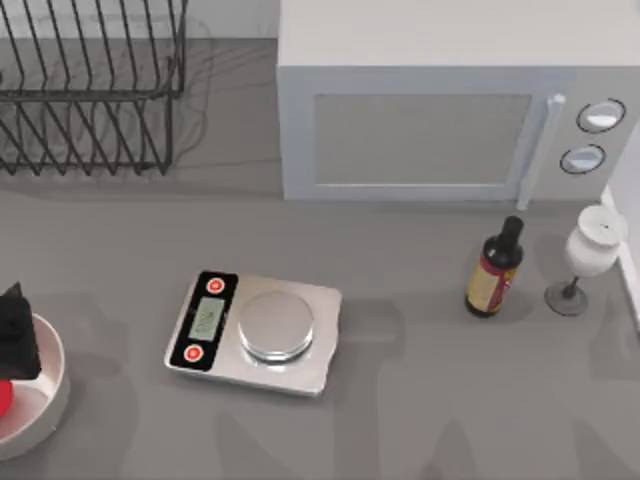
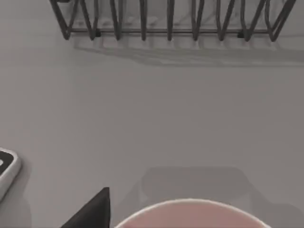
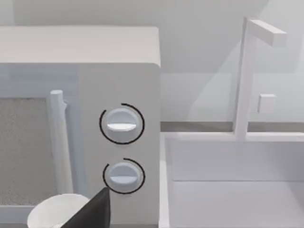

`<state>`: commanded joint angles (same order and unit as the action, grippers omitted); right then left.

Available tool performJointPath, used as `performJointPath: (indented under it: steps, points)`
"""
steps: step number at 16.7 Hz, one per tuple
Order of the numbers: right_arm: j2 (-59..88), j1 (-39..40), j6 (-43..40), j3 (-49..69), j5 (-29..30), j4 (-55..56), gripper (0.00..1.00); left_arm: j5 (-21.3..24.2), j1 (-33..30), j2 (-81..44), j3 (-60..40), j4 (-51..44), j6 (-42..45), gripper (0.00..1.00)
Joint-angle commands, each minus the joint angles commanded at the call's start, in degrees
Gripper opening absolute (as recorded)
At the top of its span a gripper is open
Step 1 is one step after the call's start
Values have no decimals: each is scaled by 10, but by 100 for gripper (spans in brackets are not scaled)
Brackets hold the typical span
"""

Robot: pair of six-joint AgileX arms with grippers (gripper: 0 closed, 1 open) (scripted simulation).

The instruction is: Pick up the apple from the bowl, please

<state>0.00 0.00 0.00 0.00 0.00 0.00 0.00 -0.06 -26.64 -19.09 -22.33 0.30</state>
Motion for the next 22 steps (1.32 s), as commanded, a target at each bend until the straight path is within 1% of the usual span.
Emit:
performJointPath:
  steps: [7, 11, 14, 17, 20, 22]
  points:
    - [0, 0, 0, 0, 0, 0, 100, 0, -1, -364, -220, -261, 3, 100]
    - [0, 0, 0, 0, 0, 0, 100, 0, -1, -500, -307, -364, 5, 100]
    - [0, 0, 0, 0, 0, 0, 100, 0, -1, -539, -334, -395, 5, 100]
    - [0, 0, 0, 0, 0, 0, 100, 0, -1, -540, -335, -396, 5, 100]
    - [0, 0, 0, 0, 0, 0, 100, 0, -1, -542, -326, -386, 5, 100]
    - [0, 0, 0, 0, 0, 0, 100, 0, 0, -557, -305, -353, 6, 100]
